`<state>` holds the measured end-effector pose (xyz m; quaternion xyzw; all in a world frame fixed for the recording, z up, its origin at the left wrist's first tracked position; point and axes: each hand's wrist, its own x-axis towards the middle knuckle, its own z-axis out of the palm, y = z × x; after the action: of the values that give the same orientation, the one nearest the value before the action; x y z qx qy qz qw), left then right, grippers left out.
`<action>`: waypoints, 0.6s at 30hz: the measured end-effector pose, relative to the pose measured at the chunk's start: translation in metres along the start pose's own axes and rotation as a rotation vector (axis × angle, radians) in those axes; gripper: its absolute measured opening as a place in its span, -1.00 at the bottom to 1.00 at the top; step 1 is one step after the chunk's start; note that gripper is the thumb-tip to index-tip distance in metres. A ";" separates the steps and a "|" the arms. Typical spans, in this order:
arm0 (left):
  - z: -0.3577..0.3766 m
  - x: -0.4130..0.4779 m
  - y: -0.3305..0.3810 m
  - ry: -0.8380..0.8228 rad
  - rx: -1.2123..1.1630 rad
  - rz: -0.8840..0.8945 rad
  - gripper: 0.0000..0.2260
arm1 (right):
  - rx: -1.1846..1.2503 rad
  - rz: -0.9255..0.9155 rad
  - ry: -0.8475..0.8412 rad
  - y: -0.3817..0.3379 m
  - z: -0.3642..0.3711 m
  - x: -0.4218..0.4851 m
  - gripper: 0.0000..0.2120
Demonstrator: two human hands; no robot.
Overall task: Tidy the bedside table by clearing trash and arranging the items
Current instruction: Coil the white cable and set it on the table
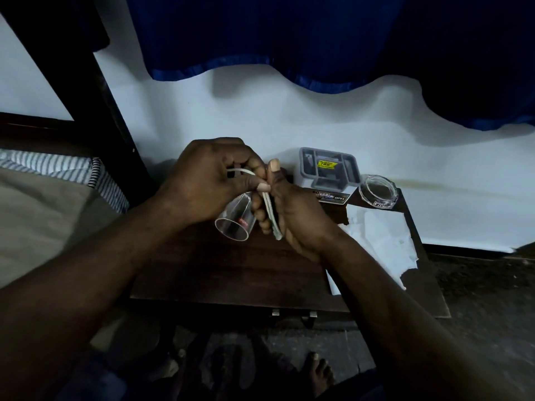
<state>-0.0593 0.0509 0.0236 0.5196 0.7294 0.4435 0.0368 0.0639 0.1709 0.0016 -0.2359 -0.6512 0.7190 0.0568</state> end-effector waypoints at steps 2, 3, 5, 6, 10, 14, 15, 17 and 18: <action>-0.001 0.001 -0.005 0.008 -0.052 -0.052 -0.90 | 0.107 0.025 -0.046 -0.002 0.001 -0.003 -0.48; -0.002 0.002 -0.008 0.009 -0.112 -0.102 -0.91 | 0.136 0.047 -0.060 -0.003 0.001 -0.004 -0.51; -0.001 0.004 -0.014 -0.032 -0.276 -0.238 -0.93 | 0.194 0.091 -0.101 -0.008 0.001 -0.007 -0.57; 0.001 0.005 -0.016 -0.065 -0.347 -0.298 -0.92 | 0.258 0.112 -0.141 -0.010 0.001 -0.008 -0.60; 0.013 -0.001 -0.020 -0.167 -0.619 -0.487 -0.83 | 0.701 0.160 -0.380 -0.020 -0.003 -0.013 -0.62; 0.026 -0.003 -0.016 -0.271 -0.640 -0.494 -0.84 | 0.977 0.006 -0.378 -0.027 -0.012 -0.009 -0.59; 0.026 -0.003 -0.016 -0.311 -0.587 -0.505 -0.85 | 1.007 -0.055 -0.322 -0.028 -0.015 -0.007 -0.59; 0.026 -0.004 -0.017 -0.463 -0.459 -0.501 -0.83 | 1.042 -0.168 -0.174 -0.031 -0.022 -0.004 -0.60; 0.027 -0.006 -0.018 -0.547 -0.399 -0.482 -0.81 | 1.051 -0.214 -0.092 -0.032 -0.026 -0.003 -0.61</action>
<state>-0.0557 0.0614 -0.0069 0.4154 0.6932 0.4006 0.4317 0.0695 0.1978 0.0319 -0.0763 -0.2259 0.9479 0.2113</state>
